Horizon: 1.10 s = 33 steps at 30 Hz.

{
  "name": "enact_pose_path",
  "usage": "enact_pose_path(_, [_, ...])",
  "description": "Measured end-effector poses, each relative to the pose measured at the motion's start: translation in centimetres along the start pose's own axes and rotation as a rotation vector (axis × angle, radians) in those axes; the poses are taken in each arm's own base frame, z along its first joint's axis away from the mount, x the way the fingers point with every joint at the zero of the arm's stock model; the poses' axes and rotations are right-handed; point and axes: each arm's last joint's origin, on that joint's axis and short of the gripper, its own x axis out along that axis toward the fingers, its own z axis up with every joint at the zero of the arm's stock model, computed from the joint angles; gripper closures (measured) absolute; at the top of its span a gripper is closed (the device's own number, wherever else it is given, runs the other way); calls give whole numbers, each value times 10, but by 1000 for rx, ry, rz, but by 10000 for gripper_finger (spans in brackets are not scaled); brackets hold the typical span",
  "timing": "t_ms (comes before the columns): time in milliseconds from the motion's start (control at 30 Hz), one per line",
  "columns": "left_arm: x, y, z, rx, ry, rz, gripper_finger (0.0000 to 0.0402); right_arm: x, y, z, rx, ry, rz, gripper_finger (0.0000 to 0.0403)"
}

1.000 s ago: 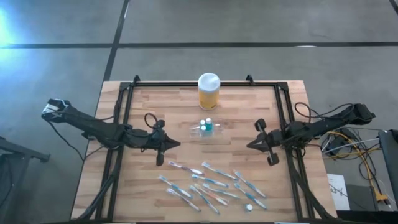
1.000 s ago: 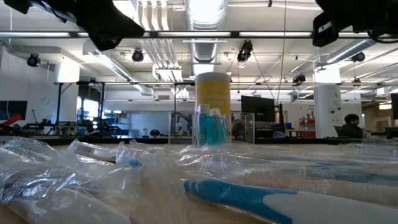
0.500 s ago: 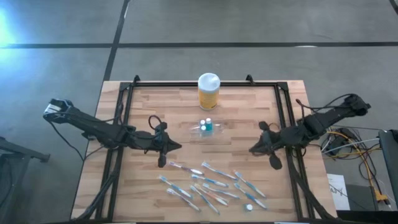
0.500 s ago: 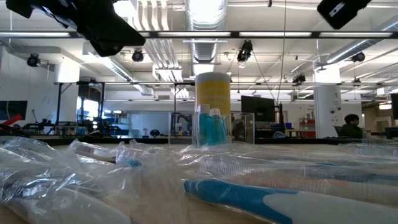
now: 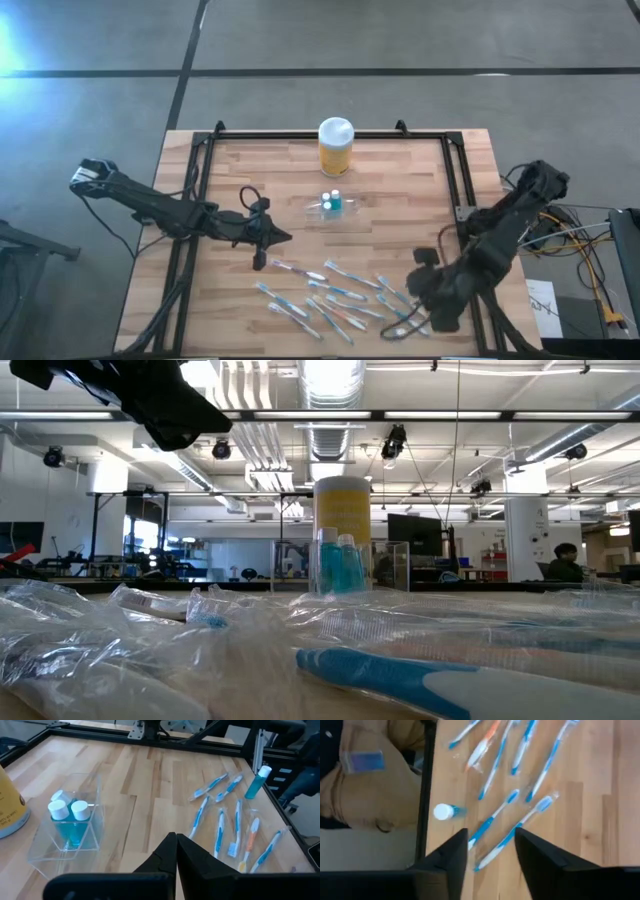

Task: Pick & Place toothbrushing station
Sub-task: Put the mouthwash bottle into the transparent organizer

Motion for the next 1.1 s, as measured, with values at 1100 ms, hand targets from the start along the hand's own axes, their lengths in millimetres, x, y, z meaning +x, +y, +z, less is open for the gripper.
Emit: enact_pose_path(1100, [0,0,-1,88,8,-22,389,103,70,17,-161,175,-120,169])
